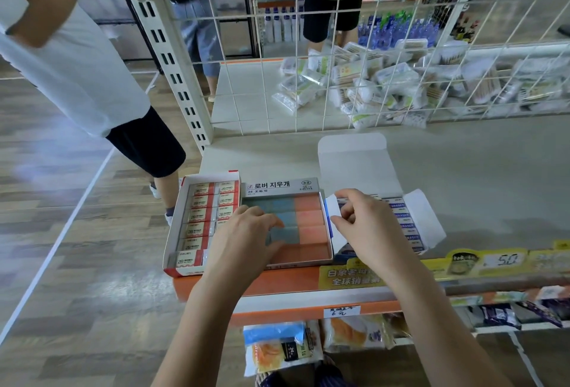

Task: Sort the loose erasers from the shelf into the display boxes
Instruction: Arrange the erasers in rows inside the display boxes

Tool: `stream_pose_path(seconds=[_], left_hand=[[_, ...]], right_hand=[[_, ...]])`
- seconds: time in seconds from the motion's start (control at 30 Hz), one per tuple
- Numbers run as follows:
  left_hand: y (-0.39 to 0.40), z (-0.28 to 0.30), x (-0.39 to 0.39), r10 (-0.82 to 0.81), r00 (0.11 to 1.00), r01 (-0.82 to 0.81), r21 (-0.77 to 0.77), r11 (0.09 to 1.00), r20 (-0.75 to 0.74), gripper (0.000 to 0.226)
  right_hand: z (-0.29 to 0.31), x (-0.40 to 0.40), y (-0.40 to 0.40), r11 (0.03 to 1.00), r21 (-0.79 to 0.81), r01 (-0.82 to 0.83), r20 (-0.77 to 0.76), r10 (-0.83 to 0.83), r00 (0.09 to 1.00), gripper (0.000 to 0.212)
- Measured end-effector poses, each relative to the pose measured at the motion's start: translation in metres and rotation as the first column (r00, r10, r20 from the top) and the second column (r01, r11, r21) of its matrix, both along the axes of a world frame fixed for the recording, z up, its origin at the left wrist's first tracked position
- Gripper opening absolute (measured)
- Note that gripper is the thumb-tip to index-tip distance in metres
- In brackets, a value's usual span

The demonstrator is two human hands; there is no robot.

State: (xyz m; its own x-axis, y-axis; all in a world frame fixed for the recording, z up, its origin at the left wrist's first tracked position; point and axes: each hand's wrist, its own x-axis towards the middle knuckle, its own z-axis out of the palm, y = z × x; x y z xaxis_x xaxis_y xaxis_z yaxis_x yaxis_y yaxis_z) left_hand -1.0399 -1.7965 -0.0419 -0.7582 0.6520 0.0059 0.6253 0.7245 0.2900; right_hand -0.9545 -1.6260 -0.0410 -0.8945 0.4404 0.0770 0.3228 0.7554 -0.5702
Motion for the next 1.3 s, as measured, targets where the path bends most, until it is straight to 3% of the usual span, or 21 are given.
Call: stream_pose_path(seconds=[0.53, 0.7, 0.87, 1.07, 1.3], left_hand=[[0.001, 0.0, -0.008, -0.103, 0.995, 0.104, -0.049, 0.993, 0.017, 0.028], [0.029, 0.023, -0.03, -0.204, 0.973, 0.205, 0.005, 0.979, -0.104, 0.026], [0.11, 0.038, -0.029, -0.385, 0.91, 0.399, 0.077, 0.914, -0.156, 0.034], [0.233, 0.05, 0.036, -0.59, 0.776, 0.582, -0.107, 0.806, -0.223, 0.041], [0.385, 0.031, 0.149, -0.694, 0.671, 0.672, -0.181, 0.718, -0.261, 0.041]], right_hand=[[0.001, -0.005, -0.013, 0.991, 0.105, -0.083, 0.007, 0.083, 0.997, 0.043], [0.012, 0.0, 0.001, 0.996, 0.022, -0.084, 0.024, 0.084, 0.996, 0.041], [0.018, 0.015, 0.059, 0.986, 0.168, -0.003, 0.078, -0.01, 0.997, 0.042], [0.027, 0.078, 0.166, 0.926, 0.339, 0.164, 0.147, -0.224, 0.963, 0.043], [0.021, 0.192, 0.291, 0.847, 0.444, 0.291, 0.234, -0.424, 0.875, 0.048]])
